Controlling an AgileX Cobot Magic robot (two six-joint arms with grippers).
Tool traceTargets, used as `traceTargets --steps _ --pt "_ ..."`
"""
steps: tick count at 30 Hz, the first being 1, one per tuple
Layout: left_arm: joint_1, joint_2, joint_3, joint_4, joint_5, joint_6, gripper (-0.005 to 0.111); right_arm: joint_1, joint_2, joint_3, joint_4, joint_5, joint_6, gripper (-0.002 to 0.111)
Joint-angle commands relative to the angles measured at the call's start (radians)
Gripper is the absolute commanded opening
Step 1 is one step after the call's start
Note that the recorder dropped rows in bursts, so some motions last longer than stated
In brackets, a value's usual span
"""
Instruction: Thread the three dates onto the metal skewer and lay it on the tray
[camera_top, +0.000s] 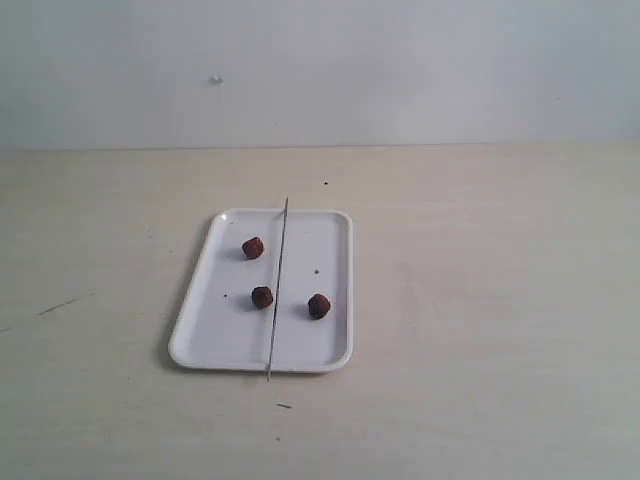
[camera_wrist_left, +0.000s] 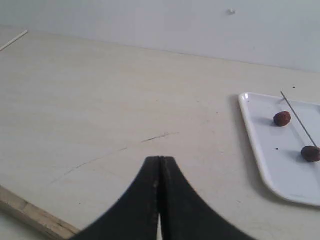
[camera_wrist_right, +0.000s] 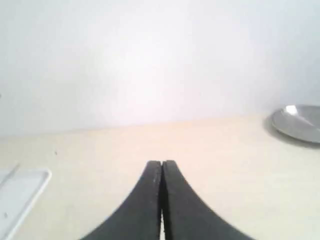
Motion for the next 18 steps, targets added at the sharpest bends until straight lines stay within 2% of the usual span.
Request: traceTargets --steps 1,6,12,15,18 --pt "-0.001 -0.006 0.000 0.003 -0.003 -0.005 0.000 0.002 -0.003 0.004 0.066 -0.237 0.016 0.000" --pt "-0.001 -0.006 0.000 0.003 -0.003 -0.005 0.000 0.002 -0.003 0.004 0.074 -0.519 0.031 0.000" --pt "-0.010 -0.006 0.000 0.003 -0.004 -0.005 0.000 0.002 -0.003 0.004 0.085 -0.815 0.436 0.000" --pt "-0.010 -0.006 0.000 0.003 -0.004 -0.005 0.000 0.002 0.026 -0.129 0.002 -0.751 0.575 0.000" --pt "-0.010 -0.006 0.000 0.003 -0.004 -0.005 0.000 0.002 0.110 -0.311 -0.373 -0.540 0.795 0.000"
